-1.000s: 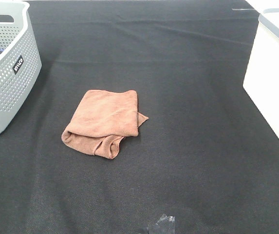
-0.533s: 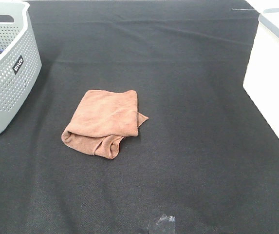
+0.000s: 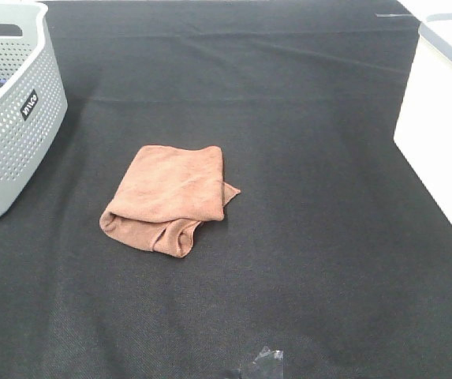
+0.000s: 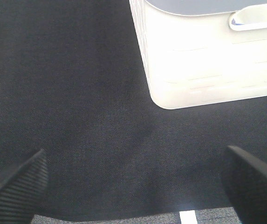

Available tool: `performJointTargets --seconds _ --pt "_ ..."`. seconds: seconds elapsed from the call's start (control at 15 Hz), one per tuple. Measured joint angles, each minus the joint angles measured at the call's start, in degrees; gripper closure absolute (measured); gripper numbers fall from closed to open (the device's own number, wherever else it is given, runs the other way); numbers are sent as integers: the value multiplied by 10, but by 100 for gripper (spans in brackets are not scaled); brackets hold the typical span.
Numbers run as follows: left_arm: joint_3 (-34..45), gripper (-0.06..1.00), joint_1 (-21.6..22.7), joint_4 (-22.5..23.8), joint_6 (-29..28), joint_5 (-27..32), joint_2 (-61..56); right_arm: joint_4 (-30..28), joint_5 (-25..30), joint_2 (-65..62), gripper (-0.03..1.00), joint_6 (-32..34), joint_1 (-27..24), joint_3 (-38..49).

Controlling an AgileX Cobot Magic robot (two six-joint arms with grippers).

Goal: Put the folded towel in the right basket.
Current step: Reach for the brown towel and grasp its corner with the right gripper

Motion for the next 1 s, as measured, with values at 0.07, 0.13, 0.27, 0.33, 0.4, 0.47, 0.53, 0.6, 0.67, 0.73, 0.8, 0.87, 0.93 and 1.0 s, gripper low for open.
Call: performJointTargets --seconds 0.07,0.13,0.27,0.33,0.4,0.47,0.53,0.6,0.67,0.73,0.8,0.87,0.93,1.0 --pt "0 -5 0 0 0 0 0 0 0 0 -1 0 0 0" --pt "0 -5 0 0 0 0 0 0 0 0 -1 0 0 0" --pt "0 -5 0 0 0 0 0 0 0 0 -1 0 0 0" --pt "0 -5 0 0 0 0 0 0 0 0 -1 0 0 0" --pt "0 -5 0 0 0 0 0 0 0 0 -1 0 0 0" --pt "0 -5 0 0 0 0 0 0 0 0 -1 0 0 0" --pt "0 -5 0 0 0 0 0 0 0 0 -1 0 0 0" --pt "0 -5 0 0 0 0 0 0 0 0 -1 0 0 0" --pt "0 -5 0 0 0 0 0 0 0 0 -1 0 0 0" --pt "0 -5 0 0 0 0 0 0 0 0 -1 0 0 0" --pt "0 -5 0 0 0 0 0 0 0 0 -1 0 0 0" --pt "0 -5 0 0 0 0 0 0 0 0 -1 0 0 0" --pt "0 -5 0 0 0 0 0 0 0 0 -1 0 0 0" --pt "0 -5 0 0 0 0 0 0 0 0 -1 0 0 0"
